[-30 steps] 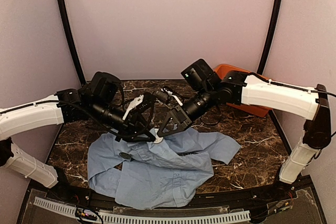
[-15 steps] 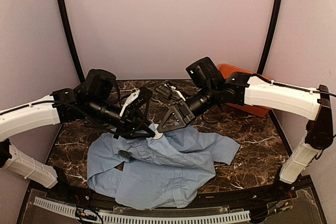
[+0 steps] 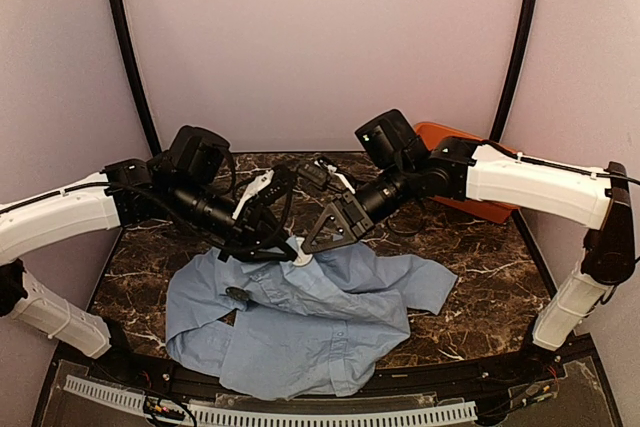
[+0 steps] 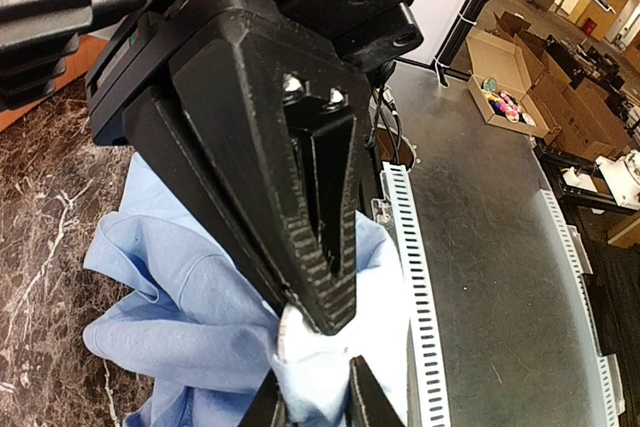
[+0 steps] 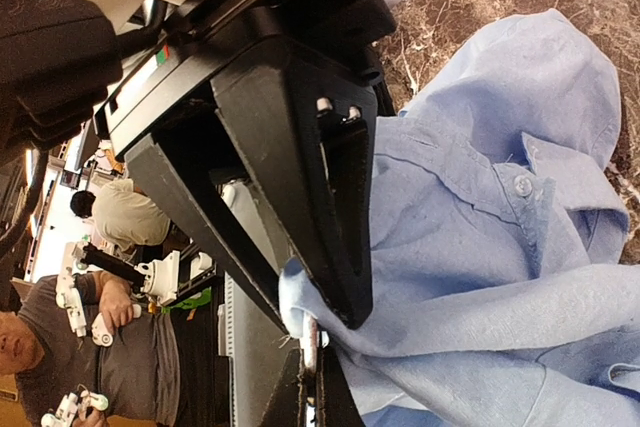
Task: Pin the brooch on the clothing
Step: Pin the brooch to the flattened clothing.
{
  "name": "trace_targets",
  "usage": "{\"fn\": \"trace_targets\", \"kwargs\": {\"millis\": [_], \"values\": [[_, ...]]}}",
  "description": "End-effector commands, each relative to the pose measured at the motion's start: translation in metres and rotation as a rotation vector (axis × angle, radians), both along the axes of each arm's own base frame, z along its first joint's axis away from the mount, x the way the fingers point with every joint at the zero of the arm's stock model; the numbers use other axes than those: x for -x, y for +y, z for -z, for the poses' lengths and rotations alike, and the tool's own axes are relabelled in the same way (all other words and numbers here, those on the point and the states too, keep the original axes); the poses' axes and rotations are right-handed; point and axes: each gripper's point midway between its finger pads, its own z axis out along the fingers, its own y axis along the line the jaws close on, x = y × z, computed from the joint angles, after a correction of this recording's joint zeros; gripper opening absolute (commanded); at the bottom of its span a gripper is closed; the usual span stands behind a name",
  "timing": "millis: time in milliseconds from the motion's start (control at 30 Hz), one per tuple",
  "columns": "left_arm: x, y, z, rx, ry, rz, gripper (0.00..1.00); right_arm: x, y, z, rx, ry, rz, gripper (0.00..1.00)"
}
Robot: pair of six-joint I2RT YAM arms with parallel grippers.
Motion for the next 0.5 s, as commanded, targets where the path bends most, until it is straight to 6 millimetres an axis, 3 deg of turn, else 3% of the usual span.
{"fn": "trace_targets", "kwargs": {"millis": [0, 267, 467], "values": [[0.015, 0.007, 0.005, -0.016, 0.001, 0.060, 0.21, -0.007, -0.001, -0.029, -0.094, -0.069, 0.001, 0.00], [0.027, 0.009, 0.003, 0.026, 0.009, 0.125, 0.33, -0.007, -0.005, -0.032, -0.115, -0.043, -0.008, 0.00], [0.018, 0.007, 0.002, 0.031, 0.005, 0.080, 0.35, -0.008, -0.005, -0.029, -0.110, -0.042, 0.003, 0.00]]}}
